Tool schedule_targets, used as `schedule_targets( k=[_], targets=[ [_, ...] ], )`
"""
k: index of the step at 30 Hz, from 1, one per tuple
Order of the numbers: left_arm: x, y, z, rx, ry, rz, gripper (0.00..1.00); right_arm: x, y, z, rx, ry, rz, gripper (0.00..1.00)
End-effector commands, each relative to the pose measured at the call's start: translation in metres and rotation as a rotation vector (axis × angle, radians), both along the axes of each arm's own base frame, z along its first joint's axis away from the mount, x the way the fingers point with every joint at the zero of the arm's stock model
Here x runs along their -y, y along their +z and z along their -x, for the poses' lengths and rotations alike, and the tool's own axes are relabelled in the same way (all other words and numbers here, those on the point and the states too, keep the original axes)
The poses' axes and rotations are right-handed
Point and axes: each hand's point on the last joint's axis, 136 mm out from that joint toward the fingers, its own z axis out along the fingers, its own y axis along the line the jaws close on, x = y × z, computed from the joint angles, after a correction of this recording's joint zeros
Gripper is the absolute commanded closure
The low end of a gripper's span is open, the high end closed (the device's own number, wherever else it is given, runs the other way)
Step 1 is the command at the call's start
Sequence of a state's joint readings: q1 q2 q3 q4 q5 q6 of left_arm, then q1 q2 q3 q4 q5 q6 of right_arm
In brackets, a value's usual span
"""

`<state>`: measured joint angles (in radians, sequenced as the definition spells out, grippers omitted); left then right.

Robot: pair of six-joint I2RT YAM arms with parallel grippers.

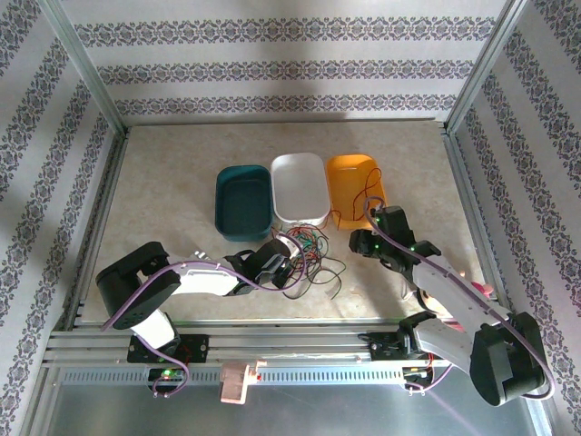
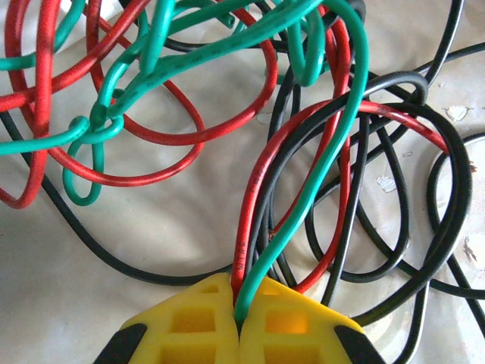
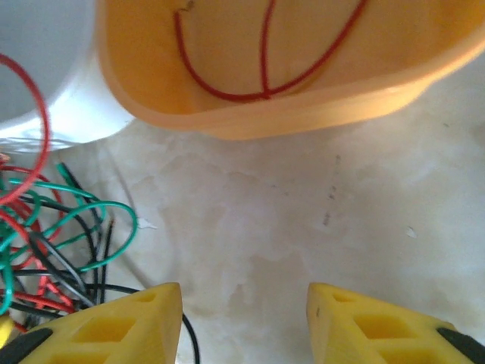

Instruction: Untangle the cables

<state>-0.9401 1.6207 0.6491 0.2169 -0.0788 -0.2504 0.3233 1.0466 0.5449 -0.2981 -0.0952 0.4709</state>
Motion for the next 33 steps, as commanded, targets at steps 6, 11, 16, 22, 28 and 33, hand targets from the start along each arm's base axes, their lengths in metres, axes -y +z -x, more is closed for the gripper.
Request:
schedule_targets(
  k=[6,11,16,22,28,33],
  targets=[
    [-0.004,-0.017,0.005,-0.067,-0.011,-0.038,1.00,-0.013,0.067,-0.028,0.222,0.031,-0.046,0.52],
    [-0.003,-0.017,0.004,-0.064,-0.007,-0.036,1.00,-0.014,0.091,-0.039,0.291,0.017,-0.042,0.51],
    [-0.001,-0.018,0.003,-0.065,-0.009,-0.035,1.00,-0.041,0.091,-0.044,0.248,0.105,-0.044,0.51],
    [-0.001,-0.018,0.002,-0.062,-0.011,-0.043,1.00,-0.059,0.063,-0.048,0.146,0.137,-0.015,0.52],
    [-0.001,-0.016,0.003,-0.059,-0.019,-0.044,1.00,-0.043,0.042,-0.058,0.095,0.035,0.062,0.81],
    [-0.003,-0.017,0.004,-0.062,-0.016,-0.050,1.00,-0.032,0.067,-0.066,0.175,0.001,0.063,1.00]
  ],
)
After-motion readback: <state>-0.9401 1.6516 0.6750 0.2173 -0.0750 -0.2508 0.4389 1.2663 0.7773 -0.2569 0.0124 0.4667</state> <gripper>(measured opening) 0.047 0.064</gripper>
